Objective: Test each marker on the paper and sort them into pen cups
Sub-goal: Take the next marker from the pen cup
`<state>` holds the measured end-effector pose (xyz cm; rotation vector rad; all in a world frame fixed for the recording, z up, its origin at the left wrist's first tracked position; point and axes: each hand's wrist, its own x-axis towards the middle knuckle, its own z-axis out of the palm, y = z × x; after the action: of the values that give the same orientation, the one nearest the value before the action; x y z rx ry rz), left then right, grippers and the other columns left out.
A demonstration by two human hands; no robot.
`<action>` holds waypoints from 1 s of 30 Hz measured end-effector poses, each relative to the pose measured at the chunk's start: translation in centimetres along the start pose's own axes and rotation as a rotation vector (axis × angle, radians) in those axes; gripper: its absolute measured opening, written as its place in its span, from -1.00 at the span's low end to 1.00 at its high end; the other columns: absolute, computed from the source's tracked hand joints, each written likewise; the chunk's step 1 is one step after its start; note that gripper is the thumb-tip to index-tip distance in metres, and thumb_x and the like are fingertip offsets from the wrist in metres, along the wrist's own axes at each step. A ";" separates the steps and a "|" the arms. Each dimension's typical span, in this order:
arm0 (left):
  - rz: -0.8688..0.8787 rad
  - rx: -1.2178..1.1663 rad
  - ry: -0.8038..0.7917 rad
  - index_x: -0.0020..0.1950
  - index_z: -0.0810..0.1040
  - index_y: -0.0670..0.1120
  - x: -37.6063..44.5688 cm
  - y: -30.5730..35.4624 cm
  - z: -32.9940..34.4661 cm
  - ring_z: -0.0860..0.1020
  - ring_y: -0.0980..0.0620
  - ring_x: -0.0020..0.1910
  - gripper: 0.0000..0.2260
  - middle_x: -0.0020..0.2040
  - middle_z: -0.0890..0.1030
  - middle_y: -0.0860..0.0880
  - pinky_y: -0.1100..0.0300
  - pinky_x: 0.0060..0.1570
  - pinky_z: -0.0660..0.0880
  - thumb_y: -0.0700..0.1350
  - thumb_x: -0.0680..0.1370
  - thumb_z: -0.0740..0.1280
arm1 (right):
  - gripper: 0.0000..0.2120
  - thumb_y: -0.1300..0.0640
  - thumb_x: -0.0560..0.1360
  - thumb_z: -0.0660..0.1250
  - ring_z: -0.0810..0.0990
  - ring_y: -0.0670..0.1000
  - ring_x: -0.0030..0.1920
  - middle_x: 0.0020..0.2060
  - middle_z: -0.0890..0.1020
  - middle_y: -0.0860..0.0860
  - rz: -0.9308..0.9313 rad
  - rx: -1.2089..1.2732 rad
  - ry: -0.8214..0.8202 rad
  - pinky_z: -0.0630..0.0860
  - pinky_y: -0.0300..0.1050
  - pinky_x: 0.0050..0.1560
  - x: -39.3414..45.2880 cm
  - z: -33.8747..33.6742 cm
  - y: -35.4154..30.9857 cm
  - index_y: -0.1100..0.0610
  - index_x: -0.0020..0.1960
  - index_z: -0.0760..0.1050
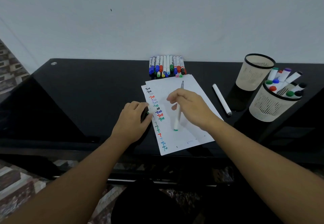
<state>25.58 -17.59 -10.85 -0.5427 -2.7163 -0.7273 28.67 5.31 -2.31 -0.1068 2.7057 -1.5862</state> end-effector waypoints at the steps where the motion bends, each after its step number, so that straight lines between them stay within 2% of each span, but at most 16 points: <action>1: 0.023 0.000 -0.030 0.46 0.45 0.03 0.0 0.1 0.0 0.40 0.04 0.22 -0.58 0.26 0.51 0.05 -0.01 0.22 0.47 0.13 0.63 0.29 | -0.61 0.26 0.67 0.06 0.67 -0.01 0.07 0.09 0.63 -0.02 0.045 0.111 0.000 0.56 0.03 0.27 -0.2 0.1 0.2 0.00 0.11 0.63; 3: 0.096 0.021 -0.087 0.55 0.36 0.12 0.0 0.2 -0.1 0.38 0.02 0.30 -0.50 0.35 0.48 0.04 0.00 0.29 0.42 0.21 0.63 0.21 | -0.55 0.34 0.64 0.08 0.66 -0.03 0.13 0.14 0.60 -0.03 0.088 0.243 -0.031 0.56 0.06 0.31 -0.9 0.2 0.7 -0.11 0.20 0.58; 6: 0.158 0.073 -0.142 0.51 0.40 0.21 0.1 0.3 -0.2 0.37 -0.05 0.38 -0.48 0.43 0.45 -0.01 -0.04 0.32 0.37 0.32 0.59 0.16 | -0.53 0.37 0.63 0.21 0.65 -0.05 0.13 0.11 0.57 -0.03 0.054 0.174 -0.067 0.59 0.03 0.24 -2.1 1.0 2.1 -0.23 0.20 0.42; 8: 0.168 0.101 -0.169 0.47 0.45 0.22 0.1 0.3 -0.2 0.36 -0.06 0.38 -0.46 0.44 0.45 -0.01 -0.10 0.32 0.36 0.39 0.56 0.12 | -0.67 0.28 0.65 0.29 0.66 0.01 0.06 -0.02 0.63 0.01 0.031 0.146 -0.017 0.56 0.01 0.15 -2.8 1.7 3.3 -0.18 0.13 0.38; 10: 0.163 0.130 -0.201 0.47 0.43 0.31 0.2 0.3 -0.3 0.29 -0.03 0.42 -0.45 0.48 0.41 0.03 -0.10 0.36 0.30 0.45 0.54 0.07 | -0.83 0.19 0.70 0.22 0.68 0.03 -0.04 -0.15 0.65 0.03 -0.001 0.203 0.070 0.56 0.01 0.09 -3.2 2.3 4.1 -0.10 0.09 0.38; 12: 0.146 0.136 -0.227 0.45 0.43 0.34 0.2 0.5 -0.4 0.24 0.00 0.45 -0.42 0.52 0.36 0.05 -0.09 0.41 0.25 0.50 0.50 0.06 | -0.91 0.03 0.74 0.15 0.66 -0.02 -0.19 -0.25 0.61 0.00 -0.038 0.247 0.136 0.58 -0.14 -0.01 -3.4 2.3 4.2 -0.09 0.16 0.43; 14: 0.127 0.145 -0.267 0.47 0.40 0.34 0.3 0.7 -0.5 0.19 0.02 0.48 -0.34 0.54 0.32 0.07 -0.10 0.45 0.20 0.56 0.45 0.05 | -0.74 -0.16 0.71 0.13 0.59 -0.10 -0.25 -0.27 0.60 -0.08 -0.034 0.224 0.153 0.57 -0.25 -0.06 -3.4 2.1 4.3 -0.14 0.30 0.48; 16: 0.115 0.143 -0.294 0.50 0.37 0.33 0.3 0.8 -0.7 0.15 0.04 0.49 -0.27 0.56 0.28 0.09 -0.09 0.48 0.16 0.60 0.41 0.05 | -0.64 -0.28 0.64 0.16 0.54 -0.14 -0.23 -0.15 0.64 -0.15 -0.002 0.234 0.137 0.60 -0.18 -0.02 -3.4 2.2 4.4 -0.17 0.30 0.56; 17: 0.110 0.136 -0.300 0.50 0.37 0.33 0.3 0.8 -0.8 0.14 0.04 0.49 -0.25 0.56 0.28 0.10 -0.09 0.49 0.15 0.62 0.39 0.05 | -0.65 -0.29 0.63 0.19 0.54 -0.12 -0.22 -0.10 0.66 -0.12 0.007 0.223 0.136 0.59 -0.13 0.01 -3.4 2.3 4.4 -0.17 0.25 0.60; 19: 0.108 0.125 -0.303 0.50 0.37 0.33 0.3 0.8 -0.9 0.14 0.05 0.49 -0.23 0.56 0.27 0.11 -0.10 0.49 0.14 0.64 0.37 0.05 | -0.77 -0.18 0.66 0.26 0.60 -0.04 -0.17 -0.10 0.68 -0.03 0.005 0.184 0.139 0.59 -0.08 0.02 -3.5 2.6 4.4 -0.12 0.13 0.63; 21: 0.108 0.121 -0.303 0.49 0.38 0.33 0.4 0.9 -1.0 0.14 0.05 0.49 -0.20 0.55 0.28 0.11 -0.11 0.49 0.15 0.66 0.34 0.04 | -0.90 -0.04 0.65 0.32 0.67 -0.04 -0.08 -0.12 0.70 -0.05 -0.001 0.176 0.148 0.60 -0.07 0.05 -3.4 3.0 4.4 -0.10 0.06 0.61; 23: 0.107 0.112 -0.299 0.49 0.39 0.33 0.5 0.9 -1.0 0.15 0.05 0.49 -0.17 0.55 0.29 0.10 -0.11 0.49 0.16 0.68 0.32 0.03 | -0.95 -0.02 0.61 0.38 0.69 -0.04 -0.02 -0.09 0.70 -0.10 0.002 0.180 0.154 0.63 0.03 0.10 -3.3 3.4 4.8 -0.09 0.03 0.61; 26: 0.105 0.103 -0.299 0.48 0.39 0.32 0.3 0.8 -0.9 0.15 0.04 0.49 -0.15 0.55 0.29 0.10 -0.11 0.48 0.16 0.69 0.30 0.01 | -0.92 -0.01 0.58 0.45 0.67 -0.07 -0.04 -0.11 0.70 -0.12 0.000 0.192 0.149 0.63 0.01 0.10 -3.6 3.8 5.2 -0.06 0.04 0.60; 30: 0.109 0.104 -0.289 0.48 0.40 0.32 0.4 0.8 -0.8 0.16 0.03 0.48 -0.15 0.54 0.30 0.09 -0.12 0.47 0.17 0.69 0.30 0.01 | -0.91 -0.06 0.60 0.40 0.64 -0.10 -0.08 -0.13 0.69 -0.09 -0.011 0.041 0.120 0.60 -0.06 0.05 -3.7 4.0 5.4 -0.05 0.02 0.59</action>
<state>25.69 -17.29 -9.70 -0.8205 -2.9375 -0.5109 32.18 4.71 -9.07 -0.0268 2.7630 -1.7037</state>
